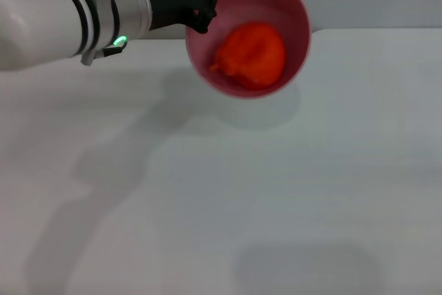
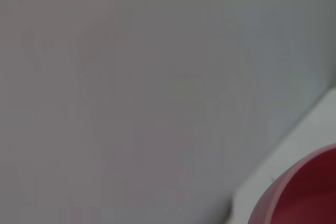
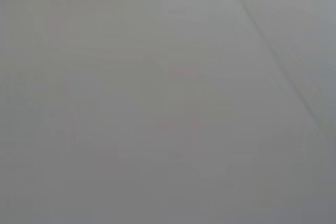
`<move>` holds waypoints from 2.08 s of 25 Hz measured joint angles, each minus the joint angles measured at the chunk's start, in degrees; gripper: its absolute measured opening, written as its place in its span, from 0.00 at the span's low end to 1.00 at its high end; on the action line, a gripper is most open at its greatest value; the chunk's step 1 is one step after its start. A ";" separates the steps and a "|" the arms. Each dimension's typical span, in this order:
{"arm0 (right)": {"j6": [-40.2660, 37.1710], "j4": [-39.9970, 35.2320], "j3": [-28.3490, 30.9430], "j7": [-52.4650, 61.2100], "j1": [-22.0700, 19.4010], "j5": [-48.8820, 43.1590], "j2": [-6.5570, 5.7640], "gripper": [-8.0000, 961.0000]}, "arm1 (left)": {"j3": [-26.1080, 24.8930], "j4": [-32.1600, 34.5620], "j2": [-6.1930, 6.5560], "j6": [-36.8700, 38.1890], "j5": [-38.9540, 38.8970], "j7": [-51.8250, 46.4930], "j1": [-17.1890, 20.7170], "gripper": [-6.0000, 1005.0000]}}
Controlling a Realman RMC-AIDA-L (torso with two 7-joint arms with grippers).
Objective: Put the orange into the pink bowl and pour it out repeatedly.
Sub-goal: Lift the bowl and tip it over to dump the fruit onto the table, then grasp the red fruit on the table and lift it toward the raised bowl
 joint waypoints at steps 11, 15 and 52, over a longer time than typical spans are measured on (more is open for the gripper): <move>-0.26 0.23 2.53 0.10 -1.36 0.02 0.02 0.52 | 16.96 3.03 0.03 -30.64 0.29 13.99 11.39 0.05; -0.51 0.36 2.18 0.13 -0.75 -0.73 0.12 0.52 | 24.63 2.57 0.06 -38.75 0.30 24.39 12.94 0.05; -2.00 0.59 -4.00 0.07 2.29 -3.50 0.16 0.52 | 20.63 1.29 -0.31 -31.35 -9.40 24.71 5.84 0.05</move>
